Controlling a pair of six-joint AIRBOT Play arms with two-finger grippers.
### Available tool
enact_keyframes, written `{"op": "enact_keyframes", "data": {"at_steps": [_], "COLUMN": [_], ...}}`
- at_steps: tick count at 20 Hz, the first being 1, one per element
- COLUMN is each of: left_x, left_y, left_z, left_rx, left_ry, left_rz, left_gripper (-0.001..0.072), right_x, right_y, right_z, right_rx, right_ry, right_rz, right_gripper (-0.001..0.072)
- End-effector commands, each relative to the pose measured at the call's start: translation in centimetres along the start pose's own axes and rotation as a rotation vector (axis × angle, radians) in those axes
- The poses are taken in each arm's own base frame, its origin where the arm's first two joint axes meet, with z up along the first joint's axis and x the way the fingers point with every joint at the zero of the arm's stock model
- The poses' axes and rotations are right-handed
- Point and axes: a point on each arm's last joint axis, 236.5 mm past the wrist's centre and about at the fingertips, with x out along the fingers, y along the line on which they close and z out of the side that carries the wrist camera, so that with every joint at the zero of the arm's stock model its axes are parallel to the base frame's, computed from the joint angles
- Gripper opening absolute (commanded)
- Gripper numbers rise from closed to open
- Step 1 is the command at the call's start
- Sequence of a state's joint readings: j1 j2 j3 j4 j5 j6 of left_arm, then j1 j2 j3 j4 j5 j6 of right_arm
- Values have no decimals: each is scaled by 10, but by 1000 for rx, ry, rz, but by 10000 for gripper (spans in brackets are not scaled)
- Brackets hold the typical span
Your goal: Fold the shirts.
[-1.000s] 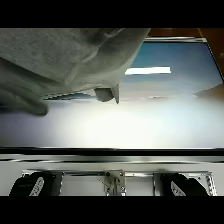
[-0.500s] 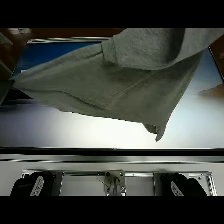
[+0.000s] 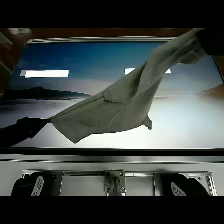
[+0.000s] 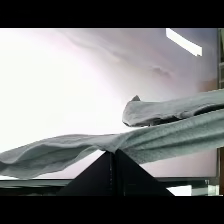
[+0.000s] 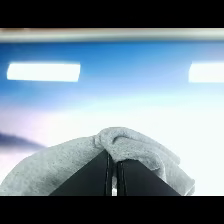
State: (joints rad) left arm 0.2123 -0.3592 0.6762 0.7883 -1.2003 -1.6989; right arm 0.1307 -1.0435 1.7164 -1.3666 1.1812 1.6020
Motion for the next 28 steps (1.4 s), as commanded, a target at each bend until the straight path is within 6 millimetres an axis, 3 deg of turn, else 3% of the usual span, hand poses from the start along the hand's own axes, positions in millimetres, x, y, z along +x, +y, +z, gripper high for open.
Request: {"op": "enact_keyframes", "data": {"at_steps": [1, 4, 6, 8, 10, 11, 12, 13, 14, 15, 16, 18, 20, 21, 22, 23, 25, 28], "left_x": [29, 50, 70, 91, 109, 116, 121, 124, 124, 120, 113, 85, 46, 28, 18, 16, 31, 62], "left_y": [42, 72, 95, 119, 142, 151, 159, 162, 160, 157, 155, 169, 204, 221, 230, 237, 240, 238], "left_z": [18, 46, 42, 30, 17, 11, 7, 4, 2, 3, 5, 6, -11, -27, -43, -60, -88, -106], "left_rx": [-110, -176, -202, -213, -253, -280, -301, -308, -312, -276, -217, -155, -152, -156, -162, -207, -268, -340], "left_ry": [-88, -151, -87, -1, 75, 105, 131, 154, 178, 213, 245, 323, 439, 509, 566, 591, 597, 538], "left_rz": [43, 93, 142, 190, 233, 249, 263, 268, 266, 253, 242, 300, 439, 496, 512, 508, 446, 364], "left_gripper": [32, 33, 33, 34, 34, 36, 105, 351, 670, 709, 709, 708, 707, 705, 705, 706, 707, 710], "right_x": [120, 219, 258, 280, 289, 290, 291, 289, 284, 277, 268, 230, 173, 147, 129, 117, 109, 120], "right_y": [16, 30, 26, 19, 15, 17, 18, 15, 9, -1, -16, -70, -143, -168, -179, -178, -153, -114], "right_z": [-75, -106, -135, -171, -203, -211, -212, -208, -204, -198, -192, -185, -199, -213, -231, -250, -277, -280], "right_rx": [28, 33, 95, 184, 212, 223, 230, 214, 170, 118, 63, -74, -143, -118, -56, 39, 302, 576], "right_ry": [259, 264, 306, 400, 493, 520, 523, 515, 511, 507, 516, 585, 762, 867, 956, 1025, 1078, 1018], "right_rz": [58, 80, 63, 30, 13, 17, 22, 17, 10, -5, -36, -172, -386, -433, -410, -337, -114, 151], "right_gripper": [62, 63, 63, 64, 63, 82, 100, 251, 562, 666, 667, 665, 577, 565, 565, 565, 567, 566]}}
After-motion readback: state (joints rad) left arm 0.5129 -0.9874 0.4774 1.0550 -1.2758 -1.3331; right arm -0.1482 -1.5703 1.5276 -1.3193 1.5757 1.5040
